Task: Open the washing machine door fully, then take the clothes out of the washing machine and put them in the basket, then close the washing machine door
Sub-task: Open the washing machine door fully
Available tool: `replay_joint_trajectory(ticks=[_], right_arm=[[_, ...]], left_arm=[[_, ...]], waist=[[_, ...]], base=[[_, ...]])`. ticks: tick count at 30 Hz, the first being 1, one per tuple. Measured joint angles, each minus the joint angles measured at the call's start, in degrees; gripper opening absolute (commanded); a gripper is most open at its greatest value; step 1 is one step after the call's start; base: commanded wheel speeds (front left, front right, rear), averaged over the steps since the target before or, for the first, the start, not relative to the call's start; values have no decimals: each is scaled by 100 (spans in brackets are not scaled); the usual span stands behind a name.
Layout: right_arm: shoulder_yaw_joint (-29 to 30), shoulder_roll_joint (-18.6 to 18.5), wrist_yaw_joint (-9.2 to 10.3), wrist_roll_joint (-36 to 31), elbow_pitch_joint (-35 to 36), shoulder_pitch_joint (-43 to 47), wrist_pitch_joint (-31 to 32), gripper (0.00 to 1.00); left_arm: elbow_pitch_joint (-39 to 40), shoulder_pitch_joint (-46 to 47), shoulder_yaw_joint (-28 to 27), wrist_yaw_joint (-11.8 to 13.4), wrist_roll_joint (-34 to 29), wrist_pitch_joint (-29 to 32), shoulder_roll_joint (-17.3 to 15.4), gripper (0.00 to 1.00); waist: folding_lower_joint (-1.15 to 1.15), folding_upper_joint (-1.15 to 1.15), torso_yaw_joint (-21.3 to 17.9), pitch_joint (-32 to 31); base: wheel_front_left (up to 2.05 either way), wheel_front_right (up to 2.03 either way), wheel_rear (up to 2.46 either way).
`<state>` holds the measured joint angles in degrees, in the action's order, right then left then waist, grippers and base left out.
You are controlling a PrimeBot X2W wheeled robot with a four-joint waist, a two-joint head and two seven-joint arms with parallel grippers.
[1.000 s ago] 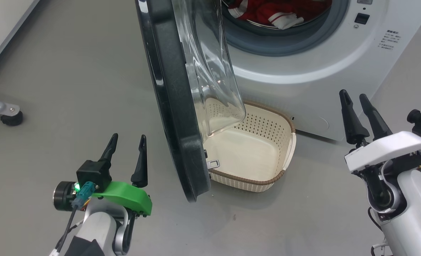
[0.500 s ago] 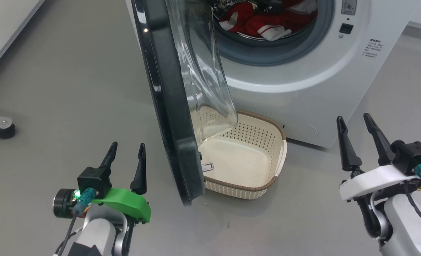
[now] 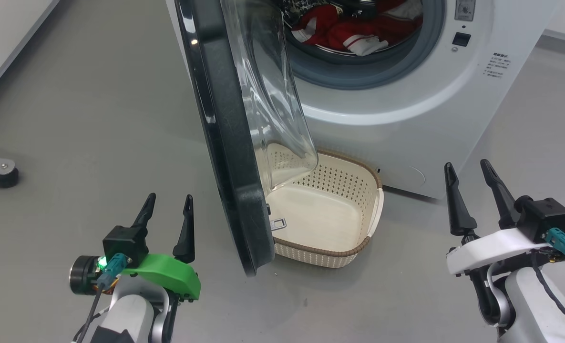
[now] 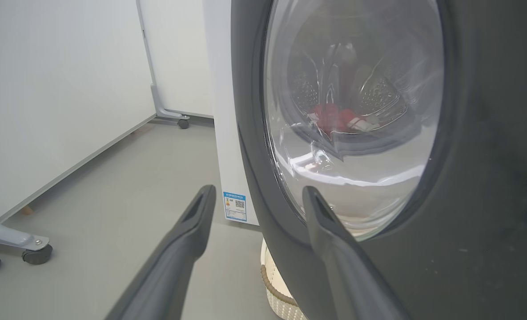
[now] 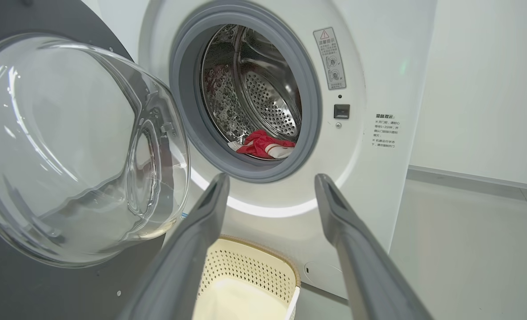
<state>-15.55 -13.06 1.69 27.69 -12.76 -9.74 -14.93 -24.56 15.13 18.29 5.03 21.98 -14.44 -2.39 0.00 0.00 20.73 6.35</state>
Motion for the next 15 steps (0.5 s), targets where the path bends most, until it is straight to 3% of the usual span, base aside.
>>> replay_joint_trajectory(ticks=[15], right_arm=[[19, 80, 1, -514, -20, 115, 0, 100]], left_arm=[[-45, -73, 0, 3, 10, 0, 0, 100]], waist=[[0, 0, 33, 12]], base=[[0, 0, 0]])
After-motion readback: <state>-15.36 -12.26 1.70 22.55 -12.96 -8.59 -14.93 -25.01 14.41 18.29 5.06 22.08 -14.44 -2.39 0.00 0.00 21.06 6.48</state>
